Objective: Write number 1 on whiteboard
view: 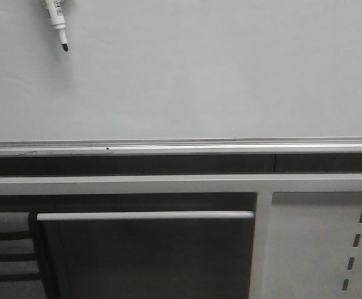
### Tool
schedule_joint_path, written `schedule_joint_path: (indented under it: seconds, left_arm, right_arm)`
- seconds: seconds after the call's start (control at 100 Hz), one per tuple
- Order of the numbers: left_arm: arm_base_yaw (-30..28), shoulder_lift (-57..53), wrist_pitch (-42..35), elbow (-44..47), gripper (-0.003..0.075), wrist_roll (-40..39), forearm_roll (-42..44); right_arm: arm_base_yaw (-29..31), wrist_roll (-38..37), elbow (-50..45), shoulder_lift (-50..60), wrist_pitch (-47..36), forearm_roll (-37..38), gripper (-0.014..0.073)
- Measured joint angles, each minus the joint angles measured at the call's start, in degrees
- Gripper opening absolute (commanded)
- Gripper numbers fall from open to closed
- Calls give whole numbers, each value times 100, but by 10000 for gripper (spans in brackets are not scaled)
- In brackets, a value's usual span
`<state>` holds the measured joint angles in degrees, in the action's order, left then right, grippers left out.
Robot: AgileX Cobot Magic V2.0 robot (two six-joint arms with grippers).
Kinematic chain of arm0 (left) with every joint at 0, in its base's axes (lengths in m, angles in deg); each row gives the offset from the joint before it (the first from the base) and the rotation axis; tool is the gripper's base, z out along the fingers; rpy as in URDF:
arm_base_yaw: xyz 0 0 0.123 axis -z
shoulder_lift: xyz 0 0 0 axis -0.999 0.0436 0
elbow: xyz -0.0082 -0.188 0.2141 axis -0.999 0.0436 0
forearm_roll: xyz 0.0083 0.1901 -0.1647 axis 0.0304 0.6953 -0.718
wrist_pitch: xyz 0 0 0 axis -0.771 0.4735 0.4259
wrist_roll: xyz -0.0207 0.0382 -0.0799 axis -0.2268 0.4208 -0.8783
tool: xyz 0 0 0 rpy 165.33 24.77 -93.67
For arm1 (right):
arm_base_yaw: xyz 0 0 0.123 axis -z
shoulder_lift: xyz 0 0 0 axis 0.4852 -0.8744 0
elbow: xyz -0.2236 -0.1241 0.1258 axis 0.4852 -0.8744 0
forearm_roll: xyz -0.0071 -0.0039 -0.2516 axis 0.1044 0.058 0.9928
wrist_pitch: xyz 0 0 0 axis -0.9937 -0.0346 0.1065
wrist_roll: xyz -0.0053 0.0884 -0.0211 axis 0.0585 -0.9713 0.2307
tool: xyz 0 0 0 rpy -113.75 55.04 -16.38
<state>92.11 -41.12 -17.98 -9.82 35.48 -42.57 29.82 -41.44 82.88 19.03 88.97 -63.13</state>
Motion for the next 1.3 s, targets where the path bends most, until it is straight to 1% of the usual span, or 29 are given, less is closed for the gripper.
schedule_joint_path:
  seconds: [0.69, 0.81, 0.87, 0.94, 1.01, 1.17, 1.19, 1.3]
  left_arm:
    - [0, 0, 0, 0, -20, 0, -12]
    - [0, 0, 0, 0, -20, 0, -261]
    - [0, 0, 0, 0, -20, 0, -581]
    - [0, 0, 0, 0, -20, 0, -1072]
    - [0, 0, 0, 0, -20, 0, -1658]
    - [0, 0, -60, 0, -20, -7, -3115]
    - [0, 0, -60, 0, -20, -7, -3264]
    - [0, 0, -19, -12, -20, -7, -3655]
  right_arm:
    - [0, 0, 0, 0, -9, 0, -71]
    - [0, 0, 0, 0, -24, 0, -71]
    - [0, 0, 0, 0, -81, 0, -71]
    - [0, 0, 0, 0, -206, -251, -71]
    - [0, 0, 0, 0, -359, -656, -71]
    - [0, 0, 0, 0, -549, -1853, -71]
    - [0, 0, 0, 0, -577, -2101, -71]
    - [0, 0, 0, 0, -633, -2920, -69]
